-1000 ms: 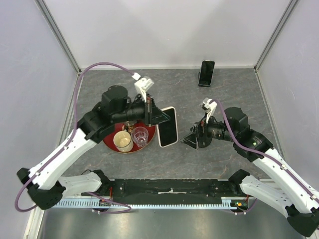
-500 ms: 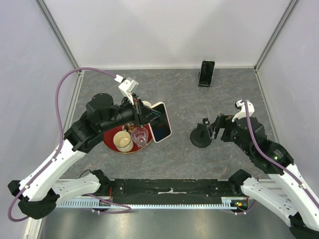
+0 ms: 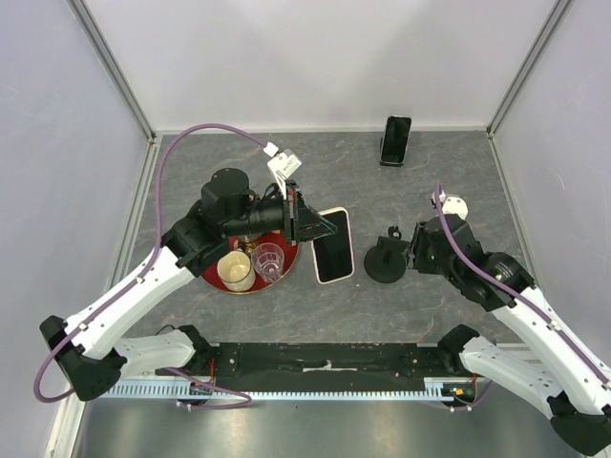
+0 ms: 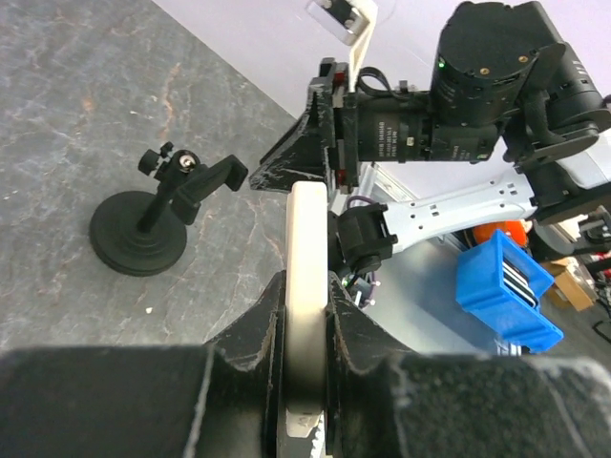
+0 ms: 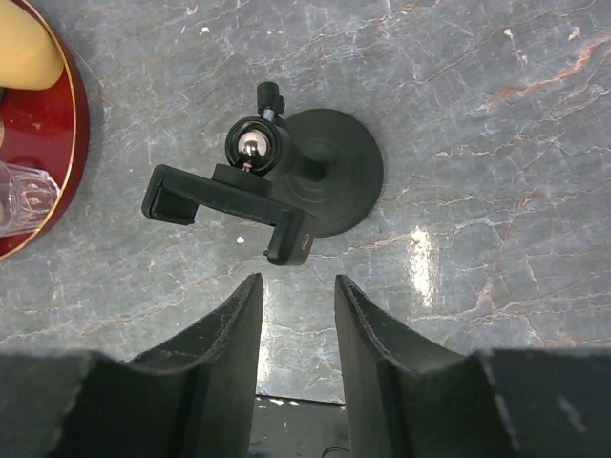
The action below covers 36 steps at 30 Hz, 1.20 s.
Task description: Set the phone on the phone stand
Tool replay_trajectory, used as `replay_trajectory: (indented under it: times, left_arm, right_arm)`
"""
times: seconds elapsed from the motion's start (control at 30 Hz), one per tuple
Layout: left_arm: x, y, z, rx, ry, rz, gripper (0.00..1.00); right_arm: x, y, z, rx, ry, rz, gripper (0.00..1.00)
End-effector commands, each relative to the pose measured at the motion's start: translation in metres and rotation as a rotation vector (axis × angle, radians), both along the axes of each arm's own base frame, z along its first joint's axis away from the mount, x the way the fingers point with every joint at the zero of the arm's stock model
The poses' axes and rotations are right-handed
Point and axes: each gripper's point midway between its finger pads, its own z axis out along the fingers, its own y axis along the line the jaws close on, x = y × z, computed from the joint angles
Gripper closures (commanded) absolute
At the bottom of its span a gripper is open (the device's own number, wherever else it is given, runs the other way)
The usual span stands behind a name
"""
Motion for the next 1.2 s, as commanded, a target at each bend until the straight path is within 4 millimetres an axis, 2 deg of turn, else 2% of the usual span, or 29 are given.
replay_trajectory:
  times: [0.0, 0.23, 0.47, 0.57, 0.6, 0.67, 0.7, 0.73, 0.93, 1.17]
  left_arm:
    - [-0.014, -0.011, 0.031, -0.119, -0.052, -0.104, 0.98]
    - [-0.014, -0.017, 0.03, -0.128, -0.048, -0.131, 0.98]
    - [-0.018, -0.015, 0.025, -0.124, -0.046, -0.132, 0.98]
    - [-0.019, -0.013, 0.022, -0.119, -0.046, -0.129, 0.98]
    - [-0.018, -0.012, 0.02, -0.115, -0.046, -0.125, 0.98]
    - [-0.019, -0.011, 0.017, -0.107, -0.048, -0.124, 0.98]
    - [-0.019, -0.009, 0.017, -0.102, -0.051, -0.115, 0.98]
    - [-0.018, -0.008, 0.017, -0.097, -0.053, -0.108, 0.98]
    - [-0.017, -0.002, 0.017, -0.086, -0.076, -0.072, 0.98]
    - [-0.013, -0.012, 0.017, -0.111, -0.089, -0.105, 0.98]
  right_arm:
    - [0.007, 0.005, -0.003, -0.02, -0.009, 0.033, 0.57]
    - [0.015, 0.013, -0.016, -0.034, -0.009, 0.059, 0.57]
    - [0.027, 0.017, -0.013, -0.033, -0.062, 0.069, 0.58]
    - [0.03, 0.017, -0.017, -0.06, -0.061, 0.072, 0.67]
    - [0.032, 0.016, -0.019, -0.071, -0.053, 0.071, 0.76]
    - [0.033, 0.018, -0.022, -0.076, -0.05, 0.082, 0.89]
    - [0.033, 0.022, -0.024, -0.073, -0.044, 0.101, 0.99]
    - [0.033, 0.024, -0.024, -0.069, -0.045, 0.115, 1.0]
    - [0.03, 0.051, -0.02, 0.018, -0.064, 0.248, 1.0]
    - [0.026, 0.09, -0.015, 0.146, -0.034, 0.335, 1.0]
